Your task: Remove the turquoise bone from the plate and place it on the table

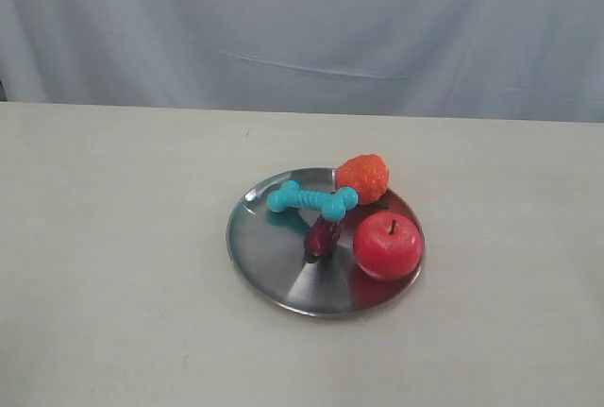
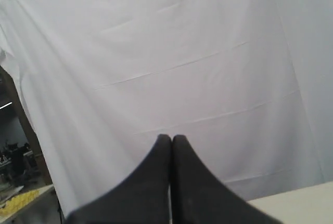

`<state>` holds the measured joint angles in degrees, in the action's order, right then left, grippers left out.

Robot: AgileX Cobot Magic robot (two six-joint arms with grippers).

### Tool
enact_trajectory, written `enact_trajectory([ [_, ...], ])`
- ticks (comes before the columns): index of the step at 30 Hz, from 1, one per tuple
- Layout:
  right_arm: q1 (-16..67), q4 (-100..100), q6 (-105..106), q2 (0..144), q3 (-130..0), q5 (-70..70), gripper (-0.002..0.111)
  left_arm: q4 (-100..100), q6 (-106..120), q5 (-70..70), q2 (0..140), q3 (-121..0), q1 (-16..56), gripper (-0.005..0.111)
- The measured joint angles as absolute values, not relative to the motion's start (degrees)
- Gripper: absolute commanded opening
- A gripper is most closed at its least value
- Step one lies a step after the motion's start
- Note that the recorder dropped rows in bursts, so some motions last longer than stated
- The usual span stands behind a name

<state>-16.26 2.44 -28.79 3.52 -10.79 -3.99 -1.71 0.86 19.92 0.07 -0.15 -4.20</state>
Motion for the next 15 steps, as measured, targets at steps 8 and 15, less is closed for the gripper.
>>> enact_trajectory([
  [8,-12.31,2.44,-26.06,21.8,-28.71,9.38,-0.001,-1.71,0.86,19.92,0.07,-0.15,-4.2,0.0],
  [15,-2.24,2.44,-13.74,41.35,-47.12,21.61,-0.001,-1.71,0.86,19.92,0.07,-0.15,-4.2,0.0],
])
